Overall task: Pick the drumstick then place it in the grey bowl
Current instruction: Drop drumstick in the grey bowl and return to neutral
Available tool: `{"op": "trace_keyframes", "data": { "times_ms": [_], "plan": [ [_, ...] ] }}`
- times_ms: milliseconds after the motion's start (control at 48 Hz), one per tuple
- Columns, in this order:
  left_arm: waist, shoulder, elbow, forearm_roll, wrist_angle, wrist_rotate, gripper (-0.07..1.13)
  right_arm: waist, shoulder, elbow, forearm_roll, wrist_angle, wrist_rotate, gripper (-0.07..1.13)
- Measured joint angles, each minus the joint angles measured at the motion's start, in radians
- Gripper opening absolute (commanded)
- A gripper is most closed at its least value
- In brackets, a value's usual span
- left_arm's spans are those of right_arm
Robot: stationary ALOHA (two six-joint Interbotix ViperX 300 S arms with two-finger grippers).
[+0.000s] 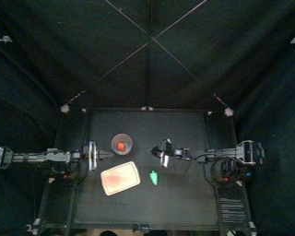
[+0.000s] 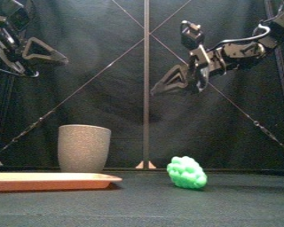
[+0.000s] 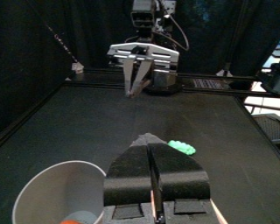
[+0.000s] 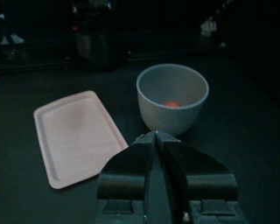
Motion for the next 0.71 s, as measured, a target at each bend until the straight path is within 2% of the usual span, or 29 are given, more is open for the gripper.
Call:
{"op": "trace_keyframes", "data": {
  "times_ms": [188, 500, 708],
  "plan": [
    [0.002, 0.0, 0.0, 0.0, 0.0, 0.0, 0.05, 0.011, -0.114, 0.052, -0.014, -0.067, 0.003, 0.55],
    [0.003, 0.0, 0.0, 0.0, -0.002, -0.002, 0.05, 0.009, -0.31, 0.285, -0.009, -0.27, 0.002, 0.54],
    [0.003, 0.0, 0.0, 0.0, -0.002, -0.003, 0.05, 0.008, -0.419, 0.38, 0.002, -0.299, 0.003, 0.54]
  ]
}}
